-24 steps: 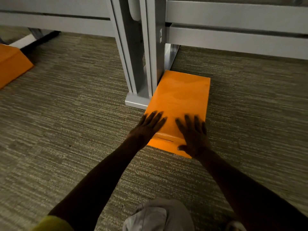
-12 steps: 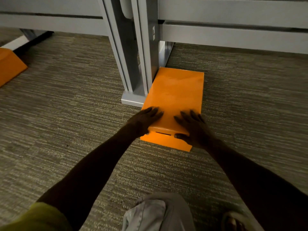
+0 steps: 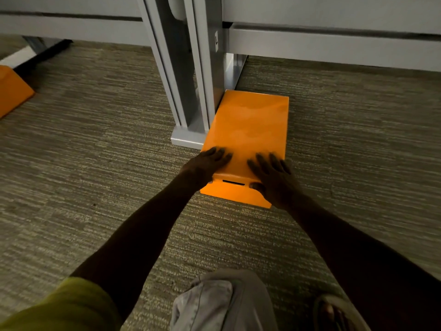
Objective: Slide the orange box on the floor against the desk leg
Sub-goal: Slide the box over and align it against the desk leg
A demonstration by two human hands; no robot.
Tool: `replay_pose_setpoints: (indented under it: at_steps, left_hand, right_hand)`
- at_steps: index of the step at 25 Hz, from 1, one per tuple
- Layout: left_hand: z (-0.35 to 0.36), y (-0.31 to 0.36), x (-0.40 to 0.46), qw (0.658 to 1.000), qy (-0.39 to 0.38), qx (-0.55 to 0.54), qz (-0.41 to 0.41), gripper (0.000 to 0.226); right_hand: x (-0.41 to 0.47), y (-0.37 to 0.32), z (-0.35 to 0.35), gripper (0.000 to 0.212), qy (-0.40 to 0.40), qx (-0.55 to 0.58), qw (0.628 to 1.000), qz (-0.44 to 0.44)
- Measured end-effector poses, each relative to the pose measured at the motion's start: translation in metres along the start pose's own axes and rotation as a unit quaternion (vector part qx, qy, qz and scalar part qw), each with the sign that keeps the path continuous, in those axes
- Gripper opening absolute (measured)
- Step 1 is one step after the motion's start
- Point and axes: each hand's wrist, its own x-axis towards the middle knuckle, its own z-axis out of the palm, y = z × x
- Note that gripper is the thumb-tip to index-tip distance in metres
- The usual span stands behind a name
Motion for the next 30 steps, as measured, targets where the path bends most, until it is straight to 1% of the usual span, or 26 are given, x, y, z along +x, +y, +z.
replay_pose_setpoints:
  at_steps: [4, 6, 8, 11, 12, 14, 17, 22, 26, 30]
  left_hand:
    - [0.007, 0.006, -0.009, 0.999, 0.048, -0.003, 0.002, 0.101]
    - [0.011, 0.010, -0.012, 0.998, 0.057, 0.012, -0.004, 0.102]
    - [0.015, 0.016, -0.015, 0.998, 0.056, 0.027, -0.022, 0.100]
    - [0.021, 0.016, -0.018, 0.998, 0.054, 0.017, -0.042, 0.078]
    - [0.022, 0.014, -0.018, 0.998, 0.054, 0.011, -0.041, 0.071]
    - [0.022, 0.010, -0.017, 0.998, 0.053, -0.008, -0.039, 0.065]
    - [0.018, 0.006, -0.017, 0.998, 0.051, -0.008, -0.038, 0.066]
    - [0.013, 0.007, -0.019, 0.998, 0.036, -0.009, -0.047, 0.069]
    - [0.010, 0.015, -0.027, 0.998, 0.036, -0.021, -0.055, 0.071]
    - [-0.013, 0.038, -0.027, 0.996, 0.047, -0.045, -0.055, 0.086]
  right_hand:
    - [-0.006, -0.006, -0.002, 0.077, 0.002, 0.022, 1.000, 0.015]
    - [-0.015, -0.007, -0.005, 0.079, 0.006, 0.044, 0.999, 0.026]
    - [-0.024, -0.009, -0.007, 0.074, 0.010, 0.047, 0.998, 0.030]
    - [-0.032, -0.016, 0.000, 0.066, 0.006, 0.057, 0.998, 0.036]
    - [-0.033, -0.016, 0.004, 0.068, 0.004, 0.060, 0.997, 0.038]
    - [-0.028, -0.013, 0.009, 0.073, 0.004, 0.067, 0.997, 0.041]
    - [-0.021, -0.008, 0.011, 0.076, 0.001, 0.063, 0.997, 0.036]
    - [-0.020, -0.010, 0.000, 0.073, -0.027, 0.051, 0.998, 0.033]
    - [-0.031, -0.014, -0.012, 0.088, -0.032, 0.058, 0.996, 0.064]
    - [-0.055, -0.014, -0.025, 0.094, -0.026, 0.018, 0.996, 0.080]
